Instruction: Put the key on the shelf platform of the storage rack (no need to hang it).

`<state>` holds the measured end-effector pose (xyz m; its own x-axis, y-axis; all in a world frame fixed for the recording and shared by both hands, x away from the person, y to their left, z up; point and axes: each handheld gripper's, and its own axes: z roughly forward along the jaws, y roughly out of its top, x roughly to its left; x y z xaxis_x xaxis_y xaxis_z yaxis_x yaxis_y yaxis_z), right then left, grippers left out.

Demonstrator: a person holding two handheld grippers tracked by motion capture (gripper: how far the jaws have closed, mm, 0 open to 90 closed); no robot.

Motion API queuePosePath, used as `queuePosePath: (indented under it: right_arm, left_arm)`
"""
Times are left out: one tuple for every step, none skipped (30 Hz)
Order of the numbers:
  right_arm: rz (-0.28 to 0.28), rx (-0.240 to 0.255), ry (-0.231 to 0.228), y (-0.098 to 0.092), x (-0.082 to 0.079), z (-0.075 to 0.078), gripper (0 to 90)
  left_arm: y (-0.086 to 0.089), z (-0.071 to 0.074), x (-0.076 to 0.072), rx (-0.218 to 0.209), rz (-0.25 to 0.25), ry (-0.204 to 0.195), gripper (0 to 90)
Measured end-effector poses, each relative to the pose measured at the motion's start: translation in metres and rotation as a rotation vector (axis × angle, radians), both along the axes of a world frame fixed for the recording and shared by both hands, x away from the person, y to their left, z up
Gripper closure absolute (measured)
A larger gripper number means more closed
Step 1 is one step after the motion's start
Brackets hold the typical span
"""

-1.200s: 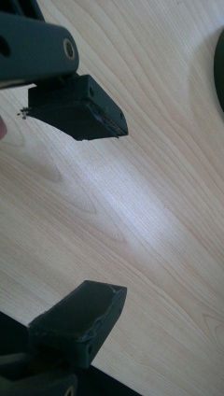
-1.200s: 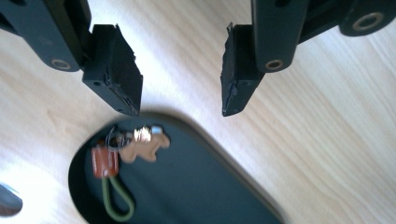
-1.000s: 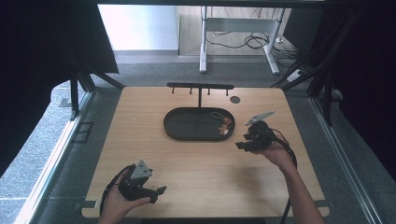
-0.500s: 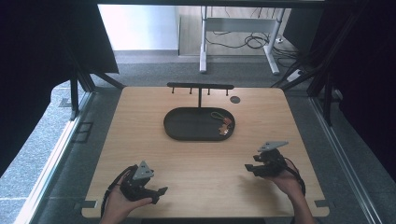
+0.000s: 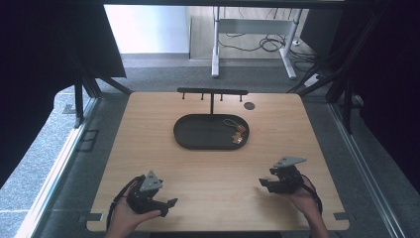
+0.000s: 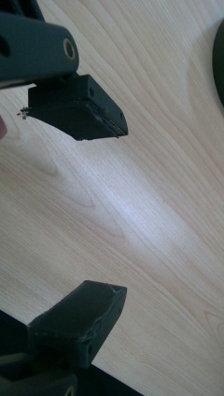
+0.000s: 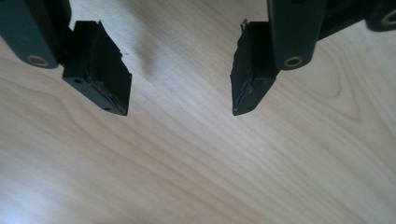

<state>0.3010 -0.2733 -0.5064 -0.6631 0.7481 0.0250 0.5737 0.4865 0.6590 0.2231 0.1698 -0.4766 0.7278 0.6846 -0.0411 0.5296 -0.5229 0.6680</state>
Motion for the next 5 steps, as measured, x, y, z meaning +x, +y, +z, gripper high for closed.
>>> queuePosePath:
  right_arm:
    - [-0.012, 0.006, -0.008, -0.0012, 0.0001, -0.0001, 37.4]
    - [-0.025, 0.012, -0.013, -0.0027, 0.0004, -0.0005, 36.6]
    - [-0.044, 0.022, -0.021, -0.0064, 0.0012, -0.0016, 35.6]
    - [-0.055, 0.026, -0.023, -0.008, 0.0015, -0.0024, 35.3]
    - [-0.055, 0.026, -0.023, -0.008, 0.0015, -0.0024, 35.3]
  left_arm:
    - [0.0011, 0.0003, 0.0002, -0.004, 0.005, 0.001, 20.4]
    - [0.0023, 0.0003, 0.0006, -0.008, 0.012, -0.001, 20.4]
    - [0.0034, 0.0, 0.0015, -0.011, 0.019, -0.001, 20.4]
    - [0.0037, -0.0005, 0.0021, -0.009, 0.021, -0.004, 20.4]
    - [0.0037, -0.0005, 0.0021, -0.009, 0.021, -0.004, 20.4]
